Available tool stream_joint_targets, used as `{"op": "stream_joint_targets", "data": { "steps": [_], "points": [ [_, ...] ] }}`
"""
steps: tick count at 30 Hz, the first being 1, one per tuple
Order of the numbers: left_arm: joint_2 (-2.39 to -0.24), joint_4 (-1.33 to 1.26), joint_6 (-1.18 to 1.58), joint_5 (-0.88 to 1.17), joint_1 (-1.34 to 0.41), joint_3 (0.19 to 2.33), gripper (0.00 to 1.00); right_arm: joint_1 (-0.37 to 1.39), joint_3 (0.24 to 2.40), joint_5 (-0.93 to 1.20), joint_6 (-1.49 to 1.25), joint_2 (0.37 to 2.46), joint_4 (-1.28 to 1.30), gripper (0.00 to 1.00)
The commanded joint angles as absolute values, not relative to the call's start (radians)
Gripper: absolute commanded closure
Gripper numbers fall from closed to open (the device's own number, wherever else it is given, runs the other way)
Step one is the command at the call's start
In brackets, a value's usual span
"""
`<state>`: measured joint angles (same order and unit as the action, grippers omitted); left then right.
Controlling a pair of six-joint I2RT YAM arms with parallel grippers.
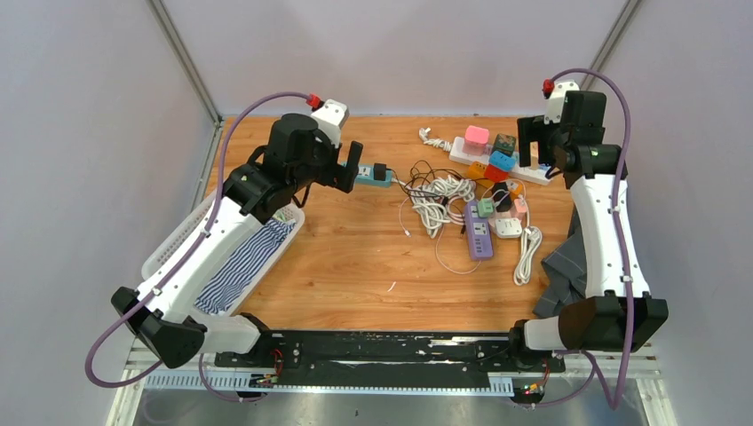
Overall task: Pull the plug off the socket
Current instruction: Pick up the socket from the corner of the board.
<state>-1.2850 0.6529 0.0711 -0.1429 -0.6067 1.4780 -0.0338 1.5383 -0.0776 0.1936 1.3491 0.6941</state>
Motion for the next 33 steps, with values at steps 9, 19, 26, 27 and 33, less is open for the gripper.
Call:
{"op": "stream_joint_targets", "data": {
  "steps": [9, 19, 26, 27, 33],
  "points": [
    [-1.185, 0.387, 0.125, -0.074, -0.594, 1.274, 0.0, -0.041, 1.58, 0.272, 0.302, 1.379, 0.67, 0.0],
    [-1.105, 0.202, 0.287, 0.1, -0.445, 1.089, 0.0, 0.089, 1.366, 0.901, 1.033, 1.294, 0.734, 0.0],
    [-1.036, 0.124, 0.314, 0.113, -0.392, 0.945, 0.0, 0.207, 1.468, 0.85, 1.152, 1.488, 0.745, 0.0],
    [-1.027, 0.125, 0.31, 0.111, -0.383, 0.934, 0.0, 0.217, 1.499, 0.847, 1.148, 1.529, 0.747, 0.0],
    [-0.957, 0.154, 0.28, 0.094, -0.333, 0.872, 0.0, 0.298, 1.672, 0.809, 1.154, 1.774, 0.763, 0.0]
  ]
}}
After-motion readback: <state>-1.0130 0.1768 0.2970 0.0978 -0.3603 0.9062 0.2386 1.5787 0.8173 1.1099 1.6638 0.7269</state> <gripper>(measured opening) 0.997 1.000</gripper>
